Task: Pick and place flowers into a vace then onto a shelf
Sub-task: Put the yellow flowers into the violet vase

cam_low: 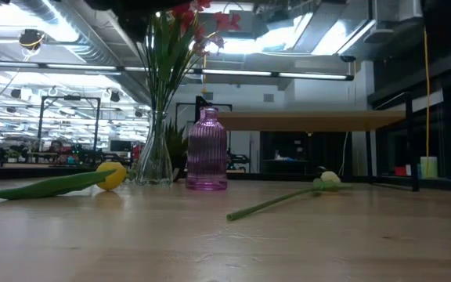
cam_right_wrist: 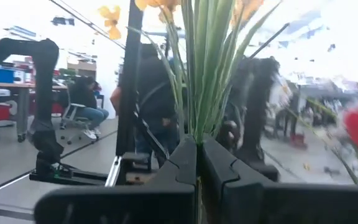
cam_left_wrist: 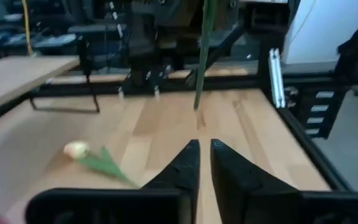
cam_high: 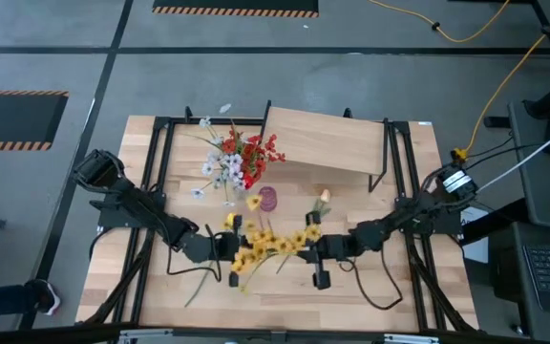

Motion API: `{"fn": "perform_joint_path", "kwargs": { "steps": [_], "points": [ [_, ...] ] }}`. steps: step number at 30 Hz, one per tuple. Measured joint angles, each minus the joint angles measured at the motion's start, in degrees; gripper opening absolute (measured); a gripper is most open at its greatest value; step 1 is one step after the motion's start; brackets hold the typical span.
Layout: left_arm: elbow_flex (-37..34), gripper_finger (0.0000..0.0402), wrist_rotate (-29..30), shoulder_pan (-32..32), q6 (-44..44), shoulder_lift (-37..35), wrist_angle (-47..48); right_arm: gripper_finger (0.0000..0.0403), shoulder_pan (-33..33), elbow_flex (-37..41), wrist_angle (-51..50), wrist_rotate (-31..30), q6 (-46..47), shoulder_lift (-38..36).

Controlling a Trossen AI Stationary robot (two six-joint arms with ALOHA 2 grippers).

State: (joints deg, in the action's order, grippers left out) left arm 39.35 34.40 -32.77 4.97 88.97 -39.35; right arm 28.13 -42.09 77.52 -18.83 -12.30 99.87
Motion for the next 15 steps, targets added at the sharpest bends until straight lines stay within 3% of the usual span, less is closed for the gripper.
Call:
{"fn": "perform_joint_path", "kwargs": {
  "steps": [10,15],
  "points": [
    [0.0,0.0126,-1.6,2.4,-3.8,0.0,-6.5,0.0000,-4.0,-6.0,3.3,8.3,0.0,5.4],
    [0.0,0.0142,-6.8,3.8,-3.9,0.1,-8.9,0.0000,-5.0,-8.5,4.2,10.2,-0.1,7.3]
  ]
}}
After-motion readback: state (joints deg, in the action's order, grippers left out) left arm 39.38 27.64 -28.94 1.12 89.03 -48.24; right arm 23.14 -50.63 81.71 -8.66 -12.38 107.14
